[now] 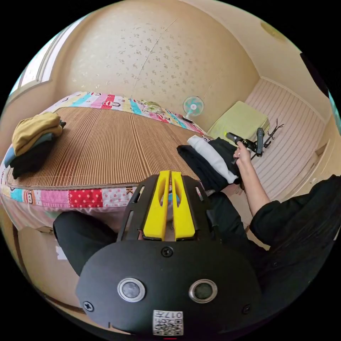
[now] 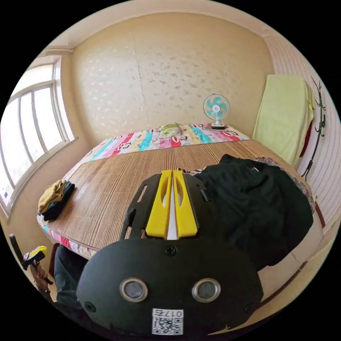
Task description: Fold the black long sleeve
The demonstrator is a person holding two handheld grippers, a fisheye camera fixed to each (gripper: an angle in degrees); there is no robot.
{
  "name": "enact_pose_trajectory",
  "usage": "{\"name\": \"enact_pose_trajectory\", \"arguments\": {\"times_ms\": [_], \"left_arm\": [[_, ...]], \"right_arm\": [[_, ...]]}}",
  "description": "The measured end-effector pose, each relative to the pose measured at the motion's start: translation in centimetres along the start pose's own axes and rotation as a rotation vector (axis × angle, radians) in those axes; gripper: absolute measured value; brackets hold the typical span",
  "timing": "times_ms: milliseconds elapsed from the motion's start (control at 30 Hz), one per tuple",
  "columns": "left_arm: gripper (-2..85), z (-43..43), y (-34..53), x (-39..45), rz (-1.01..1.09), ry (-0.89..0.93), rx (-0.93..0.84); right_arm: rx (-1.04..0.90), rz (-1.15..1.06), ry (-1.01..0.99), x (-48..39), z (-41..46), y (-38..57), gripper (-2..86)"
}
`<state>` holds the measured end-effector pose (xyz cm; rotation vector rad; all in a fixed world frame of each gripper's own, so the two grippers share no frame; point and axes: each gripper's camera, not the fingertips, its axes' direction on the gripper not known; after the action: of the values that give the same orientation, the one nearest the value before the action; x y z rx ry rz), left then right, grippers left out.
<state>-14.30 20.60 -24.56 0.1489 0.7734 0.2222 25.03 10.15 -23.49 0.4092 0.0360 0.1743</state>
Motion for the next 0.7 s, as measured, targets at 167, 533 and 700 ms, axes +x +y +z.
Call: {"name": "enact_pose_trajectory", "arguments": {"times_ms": [167,533,700], "left_arm": [[0.9,-3.1,2.0,-2.5,-0.119,-0.102,0.034],[14.2,2.0,-2.0,-4.0,-0.08,0.183,0.018],[17.2,3.4,-5.3,-5.1,-0.146,0.262,0.056]], "right_arm": [[0.039,0.033,0.348,-0.7,-1.1,-0.1,9.8],[-0.044,-0.031,0.025,-0.6,-2.2,-1.2,2.8],[0.01,-0.323,-0.341,-18.1,-3.9,1.7,1.3]]}}
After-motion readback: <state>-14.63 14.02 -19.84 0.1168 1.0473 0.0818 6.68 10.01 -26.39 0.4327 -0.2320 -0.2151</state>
